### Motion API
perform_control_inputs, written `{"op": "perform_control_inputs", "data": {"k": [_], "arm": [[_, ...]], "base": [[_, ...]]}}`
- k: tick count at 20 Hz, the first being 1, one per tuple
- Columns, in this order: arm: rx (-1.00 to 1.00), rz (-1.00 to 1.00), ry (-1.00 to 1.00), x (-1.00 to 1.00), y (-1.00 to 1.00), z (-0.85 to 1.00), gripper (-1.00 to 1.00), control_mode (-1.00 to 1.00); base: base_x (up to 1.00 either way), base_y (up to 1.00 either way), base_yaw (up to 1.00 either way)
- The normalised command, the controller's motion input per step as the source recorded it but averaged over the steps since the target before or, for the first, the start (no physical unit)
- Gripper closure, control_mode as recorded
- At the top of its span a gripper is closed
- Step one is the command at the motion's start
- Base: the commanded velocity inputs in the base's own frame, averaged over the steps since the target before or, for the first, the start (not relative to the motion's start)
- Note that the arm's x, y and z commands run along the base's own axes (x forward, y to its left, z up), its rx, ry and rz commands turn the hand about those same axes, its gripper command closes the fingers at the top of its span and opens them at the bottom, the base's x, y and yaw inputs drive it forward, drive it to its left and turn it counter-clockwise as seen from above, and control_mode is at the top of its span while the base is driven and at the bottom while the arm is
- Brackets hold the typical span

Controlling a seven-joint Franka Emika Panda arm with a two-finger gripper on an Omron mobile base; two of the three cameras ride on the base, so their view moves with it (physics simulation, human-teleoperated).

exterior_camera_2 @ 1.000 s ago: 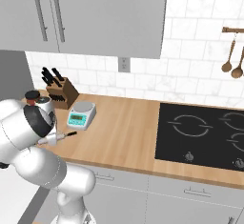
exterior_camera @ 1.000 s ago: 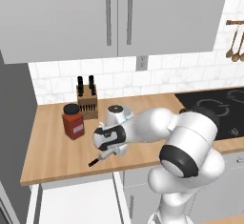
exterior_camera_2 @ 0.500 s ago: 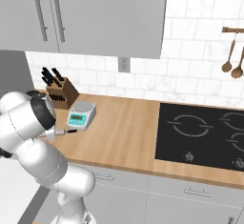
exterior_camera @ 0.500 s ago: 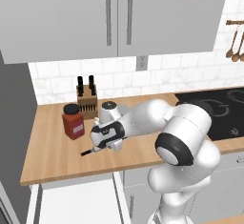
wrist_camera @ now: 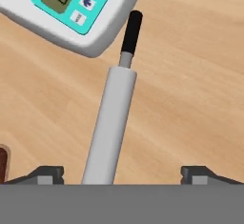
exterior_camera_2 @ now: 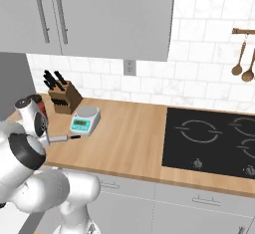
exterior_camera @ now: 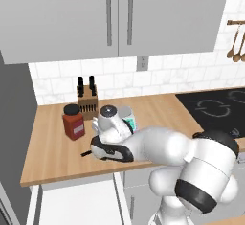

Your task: Pick the rolling pin from the drawer and place it on the counter.

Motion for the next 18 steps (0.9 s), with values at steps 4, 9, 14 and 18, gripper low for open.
{"op": "perform_control_inputs", "data": {"k": [4, 9, 14, 18], "arm": [[0.0, 0.0, -0.1, -0.73, -0.29, 0.94, -1.0, -1.0], [0.0, 0.0, 0.01, -0.65, -0.89, 0.72, -1.0, -1.0], [0.0, 0.0, 0.03, -0.19, -1.0, 0.51, -1.0, -1.0], [0.01, 0.0, 0.02, 0.0, -1.0, 0.68, -1.0, -1.0]], "base": [[0.0, 0.0, 0.0], [0.0, 0.0, 0.0], [0.0, 0.0, 0.0], [0.0, 0.0, 0.0]]}}
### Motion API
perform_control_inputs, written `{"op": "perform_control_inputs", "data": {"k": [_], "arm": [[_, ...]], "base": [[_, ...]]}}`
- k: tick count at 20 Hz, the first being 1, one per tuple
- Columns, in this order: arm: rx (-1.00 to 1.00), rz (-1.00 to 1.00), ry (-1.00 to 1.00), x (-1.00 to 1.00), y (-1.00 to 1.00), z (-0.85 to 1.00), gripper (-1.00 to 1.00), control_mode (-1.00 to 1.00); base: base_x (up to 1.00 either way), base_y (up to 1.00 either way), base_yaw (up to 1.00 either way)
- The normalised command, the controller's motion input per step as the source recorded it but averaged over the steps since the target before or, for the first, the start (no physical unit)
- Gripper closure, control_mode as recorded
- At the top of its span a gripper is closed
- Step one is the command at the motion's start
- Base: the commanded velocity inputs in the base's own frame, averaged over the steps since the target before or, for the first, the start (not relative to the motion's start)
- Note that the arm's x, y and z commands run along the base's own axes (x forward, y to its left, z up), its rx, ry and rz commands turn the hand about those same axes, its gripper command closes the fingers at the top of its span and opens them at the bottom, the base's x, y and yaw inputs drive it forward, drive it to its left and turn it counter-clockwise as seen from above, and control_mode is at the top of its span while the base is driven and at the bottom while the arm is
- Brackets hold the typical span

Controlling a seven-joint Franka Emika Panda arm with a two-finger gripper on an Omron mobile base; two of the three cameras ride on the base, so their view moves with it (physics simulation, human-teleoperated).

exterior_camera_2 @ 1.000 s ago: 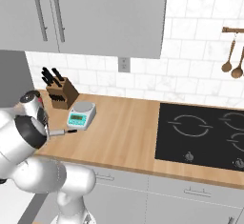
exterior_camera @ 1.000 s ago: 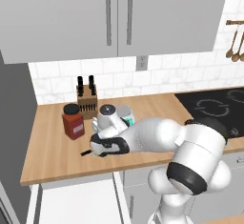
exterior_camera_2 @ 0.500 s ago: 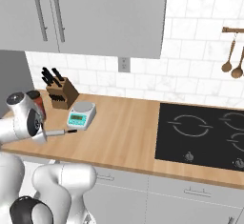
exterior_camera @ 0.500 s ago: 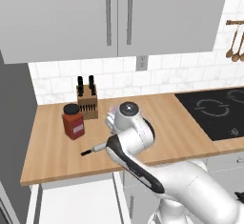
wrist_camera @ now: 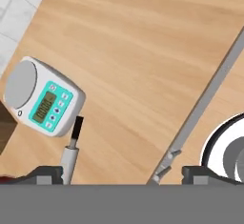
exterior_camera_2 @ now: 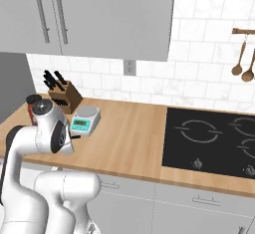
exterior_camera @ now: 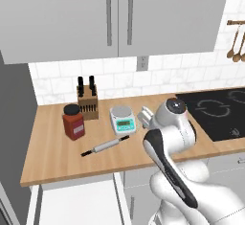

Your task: Pick the rolling pin from the drawer and place it on the counter.

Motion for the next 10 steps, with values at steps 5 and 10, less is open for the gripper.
{"op": "perform_control_inputs", "data": {"k": [5, 10], "arm": [[0.11, -0.01, 0.05, 0.0, -1.0, 0.91, -1.0, -1.0], [0.14, 0.02, 0.06, 0.0, -0.96, 0.49, -1.0, -1.0]], "base": [[0.0, 0.0, 0.0], [0.0, 0.0, 0.0]]}}
